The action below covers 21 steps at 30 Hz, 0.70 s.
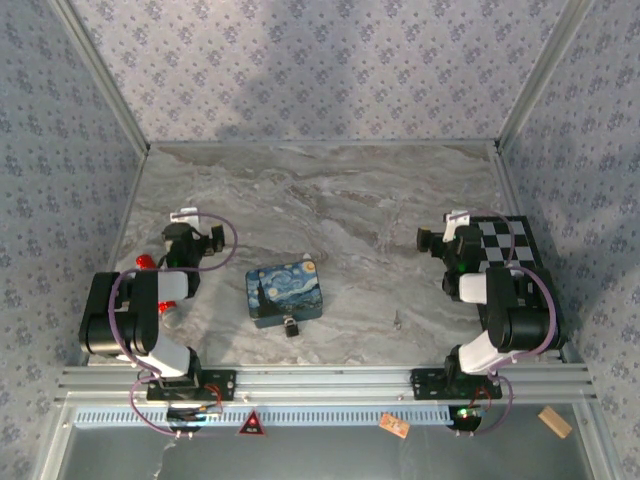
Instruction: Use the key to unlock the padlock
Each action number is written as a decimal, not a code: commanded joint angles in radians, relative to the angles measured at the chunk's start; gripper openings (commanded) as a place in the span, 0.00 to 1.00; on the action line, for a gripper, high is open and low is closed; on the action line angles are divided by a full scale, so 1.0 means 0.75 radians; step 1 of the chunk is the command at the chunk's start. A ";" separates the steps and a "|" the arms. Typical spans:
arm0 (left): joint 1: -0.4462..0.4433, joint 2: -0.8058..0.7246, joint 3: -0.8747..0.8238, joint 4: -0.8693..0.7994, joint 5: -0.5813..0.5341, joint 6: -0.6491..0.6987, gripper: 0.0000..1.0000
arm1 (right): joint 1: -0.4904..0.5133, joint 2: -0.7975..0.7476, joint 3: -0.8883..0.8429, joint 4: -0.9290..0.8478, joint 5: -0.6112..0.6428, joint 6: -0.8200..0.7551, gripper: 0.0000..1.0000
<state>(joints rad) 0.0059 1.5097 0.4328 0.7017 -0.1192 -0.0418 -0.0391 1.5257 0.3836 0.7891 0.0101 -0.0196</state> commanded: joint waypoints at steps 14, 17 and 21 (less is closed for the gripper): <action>0.001 0.002 0.023 0.038 0.020 0.002 1.00 | 0.048 -0.084 0.009 -0.042 -0.029 -0.087 1.00; -0.005 -0.069 0.058 -0.074 0.049 0.019 1.00 | 0.072 -0.225 -0.024 -0.106 -0.015 -0.110 1.00; -0.044 -0.246 0.242 -0.506 -0.049 -0.016 1.00 | 0.183 -0.498 0.006 -0.333 0.007 -0.190 1.00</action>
<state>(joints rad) -0.0067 1.4235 0.5148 0.4950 -0.1246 -0.0429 0.0563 1.2541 0.3714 0.6590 0.0109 -0.1017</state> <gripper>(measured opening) 0.998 0.998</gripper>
